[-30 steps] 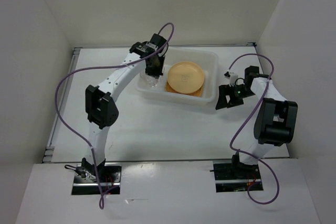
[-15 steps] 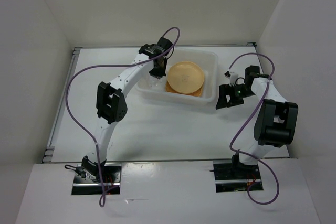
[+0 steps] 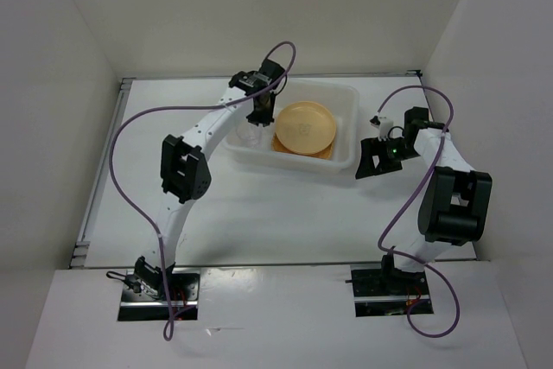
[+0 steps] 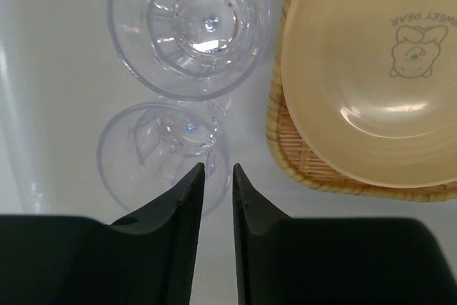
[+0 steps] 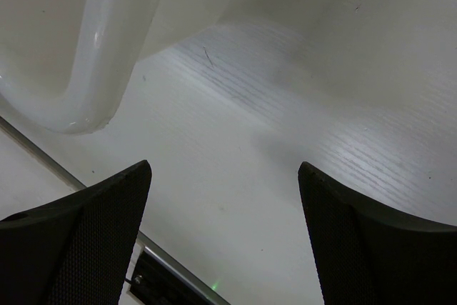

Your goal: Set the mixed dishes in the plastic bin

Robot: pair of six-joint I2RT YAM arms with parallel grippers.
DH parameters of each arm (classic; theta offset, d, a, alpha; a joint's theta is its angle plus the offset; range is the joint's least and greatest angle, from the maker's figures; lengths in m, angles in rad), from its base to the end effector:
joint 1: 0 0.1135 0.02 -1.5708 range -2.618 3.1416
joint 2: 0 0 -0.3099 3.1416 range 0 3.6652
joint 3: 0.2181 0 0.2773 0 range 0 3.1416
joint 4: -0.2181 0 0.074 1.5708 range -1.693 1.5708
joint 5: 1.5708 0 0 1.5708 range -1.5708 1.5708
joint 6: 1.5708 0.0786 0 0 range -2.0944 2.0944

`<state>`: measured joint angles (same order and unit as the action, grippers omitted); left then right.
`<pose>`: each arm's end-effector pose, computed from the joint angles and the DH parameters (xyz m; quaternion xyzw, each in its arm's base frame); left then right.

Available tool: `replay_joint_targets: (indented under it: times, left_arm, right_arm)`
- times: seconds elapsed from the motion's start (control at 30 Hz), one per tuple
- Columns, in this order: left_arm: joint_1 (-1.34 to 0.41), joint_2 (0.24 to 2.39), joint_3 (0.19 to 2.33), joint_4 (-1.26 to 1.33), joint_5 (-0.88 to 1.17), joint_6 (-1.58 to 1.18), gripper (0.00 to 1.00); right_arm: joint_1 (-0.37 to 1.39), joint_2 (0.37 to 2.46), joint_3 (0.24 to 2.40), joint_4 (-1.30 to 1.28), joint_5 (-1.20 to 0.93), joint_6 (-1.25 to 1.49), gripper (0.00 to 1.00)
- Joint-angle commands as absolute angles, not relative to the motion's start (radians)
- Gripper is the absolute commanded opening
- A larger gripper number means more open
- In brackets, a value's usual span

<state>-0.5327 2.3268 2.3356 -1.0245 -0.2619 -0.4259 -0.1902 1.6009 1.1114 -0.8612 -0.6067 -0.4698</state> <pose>0.5115 -0.2779 0.2739 0.0152 0.9540 -0.0139 0.2990 0.3293 -0.0178 0.2137 -0.1647 0.9347 0.2469 0.1954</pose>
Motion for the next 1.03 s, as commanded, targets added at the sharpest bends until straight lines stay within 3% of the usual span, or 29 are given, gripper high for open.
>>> replay_joint_targets:
  times: [0.0, 0.1, 0.27, 0.4, 0.5, 0.57, 0.6, 0.7, 1.0]
  left_arm:
    - [-0.528, 2.306, 2.433, -1.055, -0.349, -0.475, 0.30]
    - [-0.528, 2.235, 2.555, -1.092, -0.448, -0.499, 0.37]
    - [-0.528, 2.051, 2.626, -1.077, -0.521, -0.499, 0.83]
    - [-0.518, 1.887, 2.550, -1.124, -0.652, -0.528, 0.98]
    - [-0.508, 1.711, 2.313, -1.141, -0.768, -0.548, 1.00]
    - [-0.496, 1.547, 2.011, -0.875, -0.718, -0.360, 1.00]
    - [-0.495, 1.375, 1.716, -0.785, -0.660, -0.324, 1.00]
    - [-0.473, 1.104, 1.408, -0.617, -0.618, -0.333, 1.00]
    - [-0.433, 0.868, 1.157, -0.686, -0.629, -0.417, 1.00]
  right_arm:
    - [-0.196, 1.565, 1.124, -0.853, -0.624, -0.479, 0.88]
    - [-0.196, 1.565, 1.124, -0.853, -0.624, -0.479, 0.88]
    - [-0.196, 1.574, 1.124, -0.853, -0.614, -0.469, 0.88]
    - [-0.196, 1.563, 1.124, -0.842, -0.604, -0.459, 0.88]
    - [-0.196, 1.523, 1.115, -0.832, -0.604, -0.459, 0.90]
    - [-0.196, 1.505, 1.106, -0.810, -0.580, -0.437, 0.90]
    - [-0.196, 1.505, 1.106, -0.810, -0.580, -0.437, 0.90]
    - [-0.196, 1.487, 1.106, -0.810, -0.580, -0.437, 0.90]
    - [-0.196, 1.486, 1.106, -0.790, -0.537, -0.391, 0.89]
